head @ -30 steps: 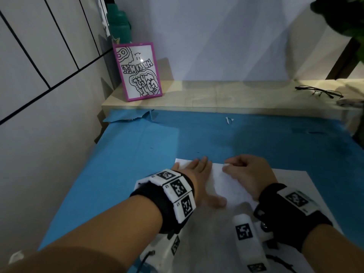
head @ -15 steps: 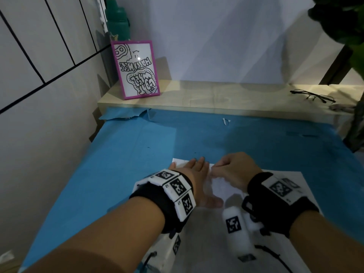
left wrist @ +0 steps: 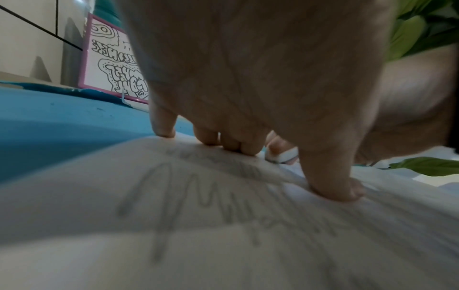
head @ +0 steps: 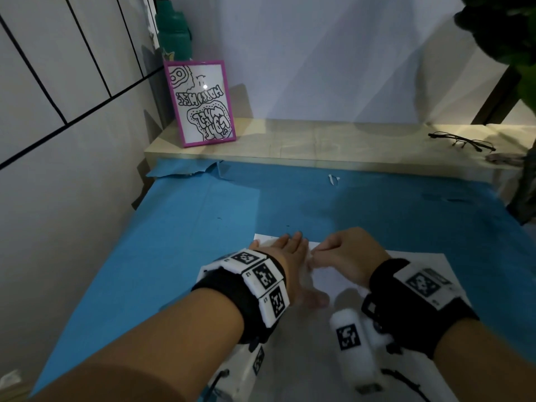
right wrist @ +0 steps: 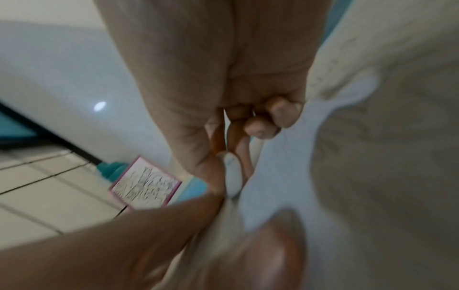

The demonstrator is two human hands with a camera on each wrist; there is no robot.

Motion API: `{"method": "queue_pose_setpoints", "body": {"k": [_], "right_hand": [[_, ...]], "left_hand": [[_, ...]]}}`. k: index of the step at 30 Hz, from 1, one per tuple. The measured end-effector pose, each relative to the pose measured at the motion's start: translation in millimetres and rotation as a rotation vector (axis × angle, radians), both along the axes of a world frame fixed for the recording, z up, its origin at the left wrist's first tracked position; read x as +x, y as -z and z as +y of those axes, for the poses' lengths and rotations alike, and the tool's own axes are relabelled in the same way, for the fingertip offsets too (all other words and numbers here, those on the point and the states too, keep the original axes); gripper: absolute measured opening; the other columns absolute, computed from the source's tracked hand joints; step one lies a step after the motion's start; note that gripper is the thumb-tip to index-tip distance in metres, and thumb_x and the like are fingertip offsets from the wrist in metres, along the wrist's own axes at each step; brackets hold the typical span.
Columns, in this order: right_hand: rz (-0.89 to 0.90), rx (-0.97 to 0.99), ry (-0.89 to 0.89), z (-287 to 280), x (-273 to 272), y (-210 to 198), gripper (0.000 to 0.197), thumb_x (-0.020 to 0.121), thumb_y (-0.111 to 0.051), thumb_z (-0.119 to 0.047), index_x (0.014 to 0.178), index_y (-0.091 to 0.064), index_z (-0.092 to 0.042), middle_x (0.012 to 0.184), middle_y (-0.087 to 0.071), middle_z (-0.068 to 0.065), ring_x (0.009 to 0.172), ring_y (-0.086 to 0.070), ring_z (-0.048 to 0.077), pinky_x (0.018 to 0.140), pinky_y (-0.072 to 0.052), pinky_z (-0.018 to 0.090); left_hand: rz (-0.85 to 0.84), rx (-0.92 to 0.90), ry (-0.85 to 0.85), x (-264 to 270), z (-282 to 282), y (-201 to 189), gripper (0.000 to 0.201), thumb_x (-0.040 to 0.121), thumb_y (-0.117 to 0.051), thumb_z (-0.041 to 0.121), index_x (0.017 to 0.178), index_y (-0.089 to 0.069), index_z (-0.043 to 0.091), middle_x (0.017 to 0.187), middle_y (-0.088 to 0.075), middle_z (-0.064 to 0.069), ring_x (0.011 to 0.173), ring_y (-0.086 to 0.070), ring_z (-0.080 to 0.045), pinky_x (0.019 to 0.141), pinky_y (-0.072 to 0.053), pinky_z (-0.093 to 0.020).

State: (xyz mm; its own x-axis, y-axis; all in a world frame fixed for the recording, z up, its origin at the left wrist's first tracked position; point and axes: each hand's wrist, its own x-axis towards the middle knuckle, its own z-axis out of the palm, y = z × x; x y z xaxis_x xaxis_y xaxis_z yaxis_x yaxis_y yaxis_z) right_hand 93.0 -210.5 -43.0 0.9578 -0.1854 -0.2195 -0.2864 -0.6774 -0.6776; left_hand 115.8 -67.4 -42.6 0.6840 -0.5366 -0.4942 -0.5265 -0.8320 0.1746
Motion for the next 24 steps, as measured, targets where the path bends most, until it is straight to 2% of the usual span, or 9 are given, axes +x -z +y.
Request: {"method": "queue_pose_setpoints", "body": {"k": [3, 5, 7, 11, 15, 18, 20, 22, 24], "right_hand": [[-0.092, -0.051, 0.128, -9.7, 3.9, -2.4, 0.009, 0.07, -0.072, -0.014, 0.062, -0.067, -0.012, 0.072, -0.068, 0.006, 0.073, -0.061, 0.02, 0.062, -0.044, 0.026], [-0.071, -0.066, 0.064, -2.5, 0.5, -2.9, 0.012, 0.07, -0.072, -0.014, 0.06, -0.066, -0.011, 0.067, -0.065, 0.004, 0.069, -0.058, 0.016, 0.06, -0.042, 0.025], [-0.009, -0.04, -0.003, 1.7, -3.8, -1.6, 0.01, 0.069, -0.073, -0.015, 0.065, -0.07, -0.005, 0.068, -0.065, 0.008, 0.068, -0.058, 0.015, 0.062, -0.043, 0.026], [-0.098, -0.068, 0.125, -7.9, -1.5, -2.2, 0.008, 0.071, -0.072, -0.017, 0.07, -0.07, -0.009, 0.075, -0.067, 0.003, 0.074, -0.06, 0.015, 0.059, -0.042, 0.021], [-0.016, -0.079, -0.056, 4.1, -10.0, -1.1, 0.016, 0.07, -0.072, -0.016, 0.062, -0.066, -0.003, 0.063, -0.054, 0.004, 0.062, -0.049, 0.01, 0.053, -0.035, 0.019], [-0.06, -0.062, 0.102, -9.3, -3.6, -3.3, 0.01, 0.07, -0.074, -0.017, 0.064, -0.068, -0.011, 0.072, -0.066, 0.003, 0.07, -0.057, 0.014, 0.054, -0.039, 0.019], [-0.065, -0.066, 0.075, -5.7, -5.9, -3.6, 0.01, 0.07, -0.073, -0.016, 0.063, -0.068, -0.01, 0.074, -0.067, 0.006, 0.073, -0.06, 0.016, 0.059, -0.041, 0.024], [0.006, -0.043, -0.06, 2.6, -10.5, -2.1, 0.015, 0.069, -0.073, -0.015, 0.067, -0.07, 0.0, 0.072, -0.065, 0.018, 0.067, -0.054, 0.017, 0.06, -0.039, 0.025], [0.018, -0.014, -0.018, -5.0, -7.9, -2.6, 0.015, 0.069, -0.075, -0.016, 0.069, -0.071, -0.001, 0.077, -0.068, 0.02, 0.069, -0.055, 0.014, 0.058, -0.039, 0.024]], "left_hand": [[-0.007, -0.007, -0.004, -0.7, 1.1, 1.1, 0.11, 0.077, -0.048, 0.076, 0.151, 0.012, 0.023, 0.158, 0.017, 0.01, 0.146, 0.01, -0.009, 0.114, 0.003, -0.053], [-0.007, -0.005, -0.001, -0.9, 1.4, 0.1, 0.109, 0.077, -0.048, 0.076, 0.151, 0.012, 0.022, 0.158, 0.017, 0.009, 0.146, 0.01, -0.009, 0.114, 0.002, -0.054], [0.0, 0.003, -0.001, -1.0, 0.9, -1.4, 0.109, 0.078, -0.048, 0.075, 0.151, 0.012, 0.022, 0.158, 0.017, 0.009, 0.146, 0.01, -0.01, 0.114, 0.002, -0.054], [0.016, 0.01, -0.014, -3.0, 0.5, -4.3, 0.109, 0.078, -0.049, 0.075, 0.151, 0.013, 0.022, 0.158, 0.018, 0.01, 0.146, 0.011, -0.008, 0.116, 0.003, -0.054], [0.009, 0.019, -0.01, -3.8, -1.0, -6.2, 0.107, 0.079, -0.048, 0.074, 0.151, 0.012, 0.021, 0.158, 0.018, 0.009, 0.146, 0.011, -0.009, 0.116, 0.002, -0.054], [0.014, 0.014, -0.015, -3.6, -0.2, -5.4, 0.108, 0.078, -0.048, 0.075, 0.151, 0.013, 0.023, 0.157, 0.019, 0.01, 0.145, 0.011, -0.008, 0.116, 0.003, -0.054], [0.016, 0.018, -0.014, -3.5, 0.1, -5.3, 0.109, 0.078, -0.048, 0.075, 0.151, 0.013, 0.022, 0.158, 0.019, 0.01, 0.146, 0.011, -0.009, 0.116, 0.003, -0.054], [0.012, 0.023, -0.007, -2.9, -0.1, -4.7, 0.109, 0.078, -0.048, 0.075, 0.151, 0.013, 0.022, 0.158, 0.019, 0.009, 0.146, 0.011, -0.009, 0.116, 0.002, -0.054], [0.011, 0.013, -0.005, -3.4, 0.4, -3.8, 0.109, 0.078, -0.048, 0.076, 0.151, 0.012, 0.022, 0.158, 0.019, 0.009, 0.146, 0.011, -0.009, 0.116, 0.003, -0.054]]}}
